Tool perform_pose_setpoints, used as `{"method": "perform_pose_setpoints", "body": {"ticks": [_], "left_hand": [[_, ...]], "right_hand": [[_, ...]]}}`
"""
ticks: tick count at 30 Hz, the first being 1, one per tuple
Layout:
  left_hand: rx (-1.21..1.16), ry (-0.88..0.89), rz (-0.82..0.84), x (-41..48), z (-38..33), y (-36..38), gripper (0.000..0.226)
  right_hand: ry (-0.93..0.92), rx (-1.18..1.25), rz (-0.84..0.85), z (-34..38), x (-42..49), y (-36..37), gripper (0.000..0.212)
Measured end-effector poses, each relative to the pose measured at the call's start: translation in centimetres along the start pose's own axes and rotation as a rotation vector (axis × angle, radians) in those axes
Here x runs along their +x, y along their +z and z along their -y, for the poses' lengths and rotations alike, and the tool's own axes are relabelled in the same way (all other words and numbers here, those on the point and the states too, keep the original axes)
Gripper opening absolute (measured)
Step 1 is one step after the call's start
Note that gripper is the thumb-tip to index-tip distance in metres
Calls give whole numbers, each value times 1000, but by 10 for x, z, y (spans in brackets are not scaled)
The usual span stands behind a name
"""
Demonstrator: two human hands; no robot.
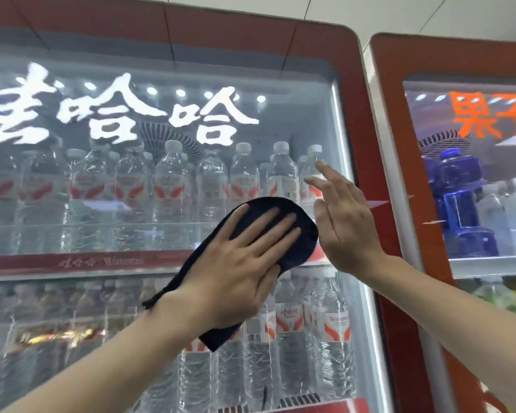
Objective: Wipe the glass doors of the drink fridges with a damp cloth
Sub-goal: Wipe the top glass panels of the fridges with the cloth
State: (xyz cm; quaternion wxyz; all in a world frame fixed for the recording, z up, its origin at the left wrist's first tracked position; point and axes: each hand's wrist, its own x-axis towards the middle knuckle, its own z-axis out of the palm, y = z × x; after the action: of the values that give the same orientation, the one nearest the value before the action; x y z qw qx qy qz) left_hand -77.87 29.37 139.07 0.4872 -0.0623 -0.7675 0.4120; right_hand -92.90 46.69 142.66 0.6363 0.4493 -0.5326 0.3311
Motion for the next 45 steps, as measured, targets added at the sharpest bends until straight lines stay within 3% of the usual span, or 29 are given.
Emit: {"method": "perform_pose_setpoints", "body": {"ticks": [3, 8, 13, 17, 21, 25, 31, 34, 38, 41, 45], "left_hand": [[26, 106, 6, 25, 34, -4, 58], [47, -215, -55, 84, 58, -11, 60], [45, -344, -102, 70, 18, -5, 62], [41, -159, 6, 31, -41, 5, 62], [61, 32, 60, 44, -8, 1, 60], [59, -222, -7, 112, 36, -9, 61], [33, -427, -54, 125, 8, -4, 62], [40, -430, -76, 111, -24, 2, 62], [36, -237, 1, 73, -77, 12, 61], [47, -156, 30, 88, -50, 10, 59], [39, -386, -48, 159, -8, -4, 61]], "right_hand": [[-42, -87, -20, -25, 1, -11, 42], [29, -93, 52, -37, -13, -12, 48], [24, -65, 32, -38, -14, -11, 50], [-34, 18, -1, -42, -13, -17, 50], [-109, -95, 19, -77, -12, -32, 49], [-92, -91, 60, -89, -20, -26, 53], [-69, -22, 43, -88, -22, -24, 55], [-80, 7, 54, -86, -21, -27, 54], [-15, -45, -42, -107, -20, -44, 44], [-28, -89, 28, -126, -30, -46, 51], [-19, -77, 43, -130, -34, -42, 54]]}}
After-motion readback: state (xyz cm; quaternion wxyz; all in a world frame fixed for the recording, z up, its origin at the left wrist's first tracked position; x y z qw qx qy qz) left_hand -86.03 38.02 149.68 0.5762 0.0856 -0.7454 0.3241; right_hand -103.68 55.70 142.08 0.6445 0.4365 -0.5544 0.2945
